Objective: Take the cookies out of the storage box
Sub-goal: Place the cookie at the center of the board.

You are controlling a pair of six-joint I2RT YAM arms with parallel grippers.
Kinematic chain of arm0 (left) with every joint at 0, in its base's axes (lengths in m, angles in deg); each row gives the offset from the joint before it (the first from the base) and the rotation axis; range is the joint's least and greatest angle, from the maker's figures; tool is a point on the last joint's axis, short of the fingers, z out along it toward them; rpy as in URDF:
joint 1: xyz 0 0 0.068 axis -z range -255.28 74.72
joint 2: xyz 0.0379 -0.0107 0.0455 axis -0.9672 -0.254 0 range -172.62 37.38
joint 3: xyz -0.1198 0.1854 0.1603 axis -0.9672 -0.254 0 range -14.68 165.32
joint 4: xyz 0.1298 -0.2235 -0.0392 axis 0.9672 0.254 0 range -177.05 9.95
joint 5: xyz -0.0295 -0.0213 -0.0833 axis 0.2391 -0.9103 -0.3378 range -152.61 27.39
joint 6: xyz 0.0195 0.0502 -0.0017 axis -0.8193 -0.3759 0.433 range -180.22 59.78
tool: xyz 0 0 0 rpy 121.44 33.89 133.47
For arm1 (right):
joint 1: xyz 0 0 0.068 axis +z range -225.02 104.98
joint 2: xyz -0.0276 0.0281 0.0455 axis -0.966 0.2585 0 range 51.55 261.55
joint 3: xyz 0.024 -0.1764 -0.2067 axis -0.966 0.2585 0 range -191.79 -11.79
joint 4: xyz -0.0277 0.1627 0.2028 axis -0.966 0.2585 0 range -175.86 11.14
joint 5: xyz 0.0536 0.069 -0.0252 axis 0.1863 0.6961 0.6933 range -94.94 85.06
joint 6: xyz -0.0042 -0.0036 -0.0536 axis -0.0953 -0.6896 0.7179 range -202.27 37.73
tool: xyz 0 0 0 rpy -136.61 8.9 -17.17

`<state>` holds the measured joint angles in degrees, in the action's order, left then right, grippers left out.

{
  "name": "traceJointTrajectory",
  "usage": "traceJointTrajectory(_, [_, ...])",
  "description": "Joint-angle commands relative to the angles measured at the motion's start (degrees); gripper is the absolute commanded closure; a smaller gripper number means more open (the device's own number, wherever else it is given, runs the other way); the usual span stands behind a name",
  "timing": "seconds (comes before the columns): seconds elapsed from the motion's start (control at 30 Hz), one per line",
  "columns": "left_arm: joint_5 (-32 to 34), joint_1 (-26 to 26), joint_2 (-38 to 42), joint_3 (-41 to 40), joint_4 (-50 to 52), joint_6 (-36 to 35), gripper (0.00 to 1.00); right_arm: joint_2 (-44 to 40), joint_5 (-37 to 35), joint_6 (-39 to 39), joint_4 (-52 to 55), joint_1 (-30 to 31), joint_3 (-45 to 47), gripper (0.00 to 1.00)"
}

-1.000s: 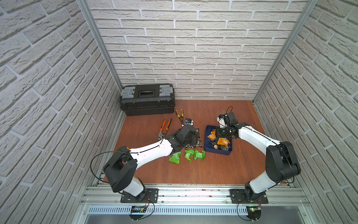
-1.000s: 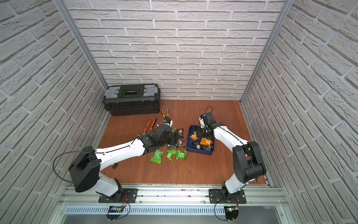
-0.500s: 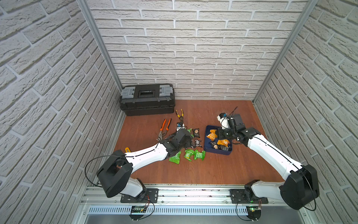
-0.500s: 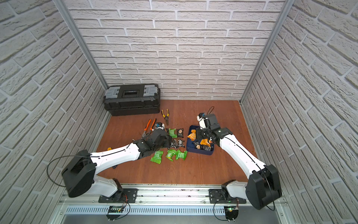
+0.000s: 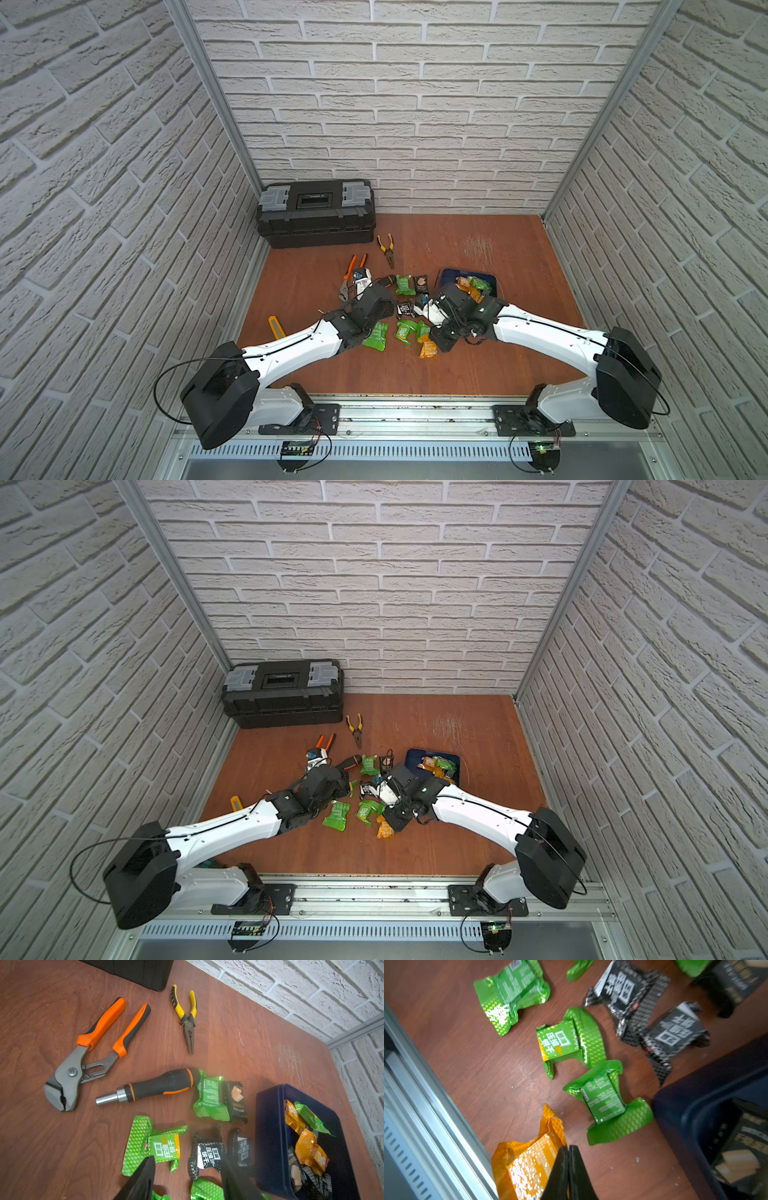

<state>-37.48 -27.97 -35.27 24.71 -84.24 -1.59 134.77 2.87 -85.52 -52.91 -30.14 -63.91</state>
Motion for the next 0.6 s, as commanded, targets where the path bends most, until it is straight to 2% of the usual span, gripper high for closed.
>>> traceJointTrajectory(0.0, [1.7,-0.3,1.6,-0.9,-0.6,1.1,0.44,3.0,-1.9,1.5,-2.5,1.3,-0.2,0.92])
traceJointTrajectory(0.3, [1.9,-0.3,1.9,-1.6,-1.0,1.5,0.44,7.2,-2.5,1.9,-3.0,2.4,-2.1,0.89])
traceJointTrajectory(0.47, [1.9,-0.3,2.1,-1.7,-1.2,1.6,0.44,7.1,-3.5,2.3,-2.1,3.0,-2.6,0.67])
traceJointTrajectory(0.57, [1.6,-0.2,2.0,-1.3,-0.8,1.0,0.44,5.9,-3.6,2.4,-1.5,3.0,-3.0,0.64])
